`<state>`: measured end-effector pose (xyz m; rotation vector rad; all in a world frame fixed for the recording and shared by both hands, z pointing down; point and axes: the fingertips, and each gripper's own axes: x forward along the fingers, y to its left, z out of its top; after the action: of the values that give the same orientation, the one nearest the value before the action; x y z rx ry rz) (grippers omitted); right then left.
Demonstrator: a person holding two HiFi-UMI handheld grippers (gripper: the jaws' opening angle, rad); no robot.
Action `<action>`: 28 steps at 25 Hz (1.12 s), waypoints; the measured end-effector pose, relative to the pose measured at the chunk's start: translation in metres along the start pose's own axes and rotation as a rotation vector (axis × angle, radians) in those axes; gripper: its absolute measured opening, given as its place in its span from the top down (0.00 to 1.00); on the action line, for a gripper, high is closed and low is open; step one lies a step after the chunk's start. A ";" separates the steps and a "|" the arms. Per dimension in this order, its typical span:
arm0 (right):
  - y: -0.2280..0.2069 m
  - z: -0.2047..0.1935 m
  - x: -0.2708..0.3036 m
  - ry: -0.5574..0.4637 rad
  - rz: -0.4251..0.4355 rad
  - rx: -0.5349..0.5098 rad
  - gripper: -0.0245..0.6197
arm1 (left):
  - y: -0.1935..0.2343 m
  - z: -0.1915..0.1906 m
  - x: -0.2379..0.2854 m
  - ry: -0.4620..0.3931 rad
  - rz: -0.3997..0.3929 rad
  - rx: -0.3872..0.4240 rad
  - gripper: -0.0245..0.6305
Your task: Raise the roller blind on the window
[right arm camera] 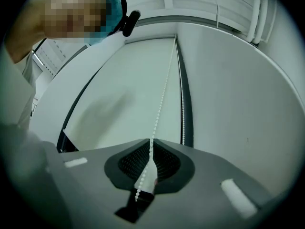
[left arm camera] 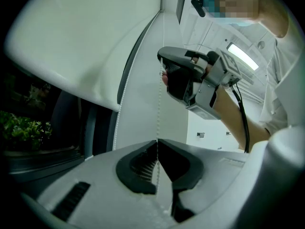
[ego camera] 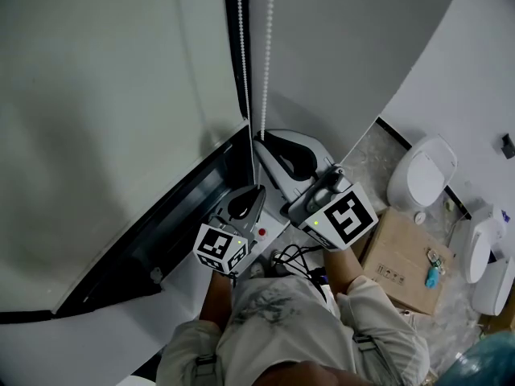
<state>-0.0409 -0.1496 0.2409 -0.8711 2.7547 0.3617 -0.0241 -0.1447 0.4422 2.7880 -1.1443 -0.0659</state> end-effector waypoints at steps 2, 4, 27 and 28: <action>-0.002 -0.005 -0.001 0.019 0.000 0.024 0.94 | 0.001 0.001 0.001 -0.001 0.001 0.001 0.93; -0.002 -0.007 -0.003 0.018 -0.007 0.042 0.95 | 0.001 0.000 0.002 0.002 0.001 0.002 0.93; 0.019 -0.093 -0.037 0.154 -0.031 0.082 0.95 | 0.003 -0.096 -0.013 0.168 0.026 -0.072 0.93; 0.020 -0.095 -0.038 0.159 -0.031 0.084 0.95 | 0.003 -0.098 -0.013 0.174 0.027 -0.072 0.93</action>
<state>-0.0355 -0.1419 0.3450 -0.9589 2.8731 0.1769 -0.0267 -0.1272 0.5397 2.6545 -1.1132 0.1324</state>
